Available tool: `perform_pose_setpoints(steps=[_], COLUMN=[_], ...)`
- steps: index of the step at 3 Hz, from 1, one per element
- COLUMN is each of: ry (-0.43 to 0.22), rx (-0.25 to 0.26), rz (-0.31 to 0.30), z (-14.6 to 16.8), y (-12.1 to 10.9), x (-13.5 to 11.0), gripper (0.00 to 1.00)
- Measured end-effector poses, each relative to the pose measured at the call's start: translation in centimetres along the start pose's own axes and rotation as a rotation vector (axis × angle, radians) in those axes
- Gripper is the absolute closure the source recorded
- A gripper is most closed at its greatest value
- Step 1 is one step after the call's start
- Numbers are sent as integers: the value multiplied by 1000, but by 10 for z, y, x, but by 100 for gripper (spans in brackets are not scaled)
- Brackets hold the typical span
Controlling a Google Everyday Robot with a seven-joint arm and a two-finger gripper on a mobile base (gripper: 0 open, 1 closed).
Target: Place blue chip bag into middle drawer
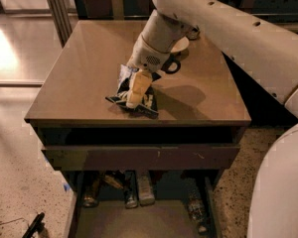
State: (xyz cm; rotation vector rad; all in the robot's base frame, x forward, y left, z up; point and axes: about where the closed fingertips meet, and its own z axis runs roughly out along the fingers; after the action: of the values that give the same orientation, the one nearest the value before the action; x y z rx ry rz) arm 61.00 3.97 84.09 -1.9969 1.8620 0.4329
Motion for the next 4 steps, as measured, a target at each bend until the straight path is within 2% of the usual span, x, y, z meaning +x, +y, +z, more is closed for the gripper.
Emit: perform_pose_setpoints(steps=[1, 3, 4], ry=[0, 0, 0], rx=[0, 0, 0], rz=[0, 0, 0], z=[0, 0, 0], y=[0, 0, 0], x=[0, 0, 0], gripper=[54, 100, 100])
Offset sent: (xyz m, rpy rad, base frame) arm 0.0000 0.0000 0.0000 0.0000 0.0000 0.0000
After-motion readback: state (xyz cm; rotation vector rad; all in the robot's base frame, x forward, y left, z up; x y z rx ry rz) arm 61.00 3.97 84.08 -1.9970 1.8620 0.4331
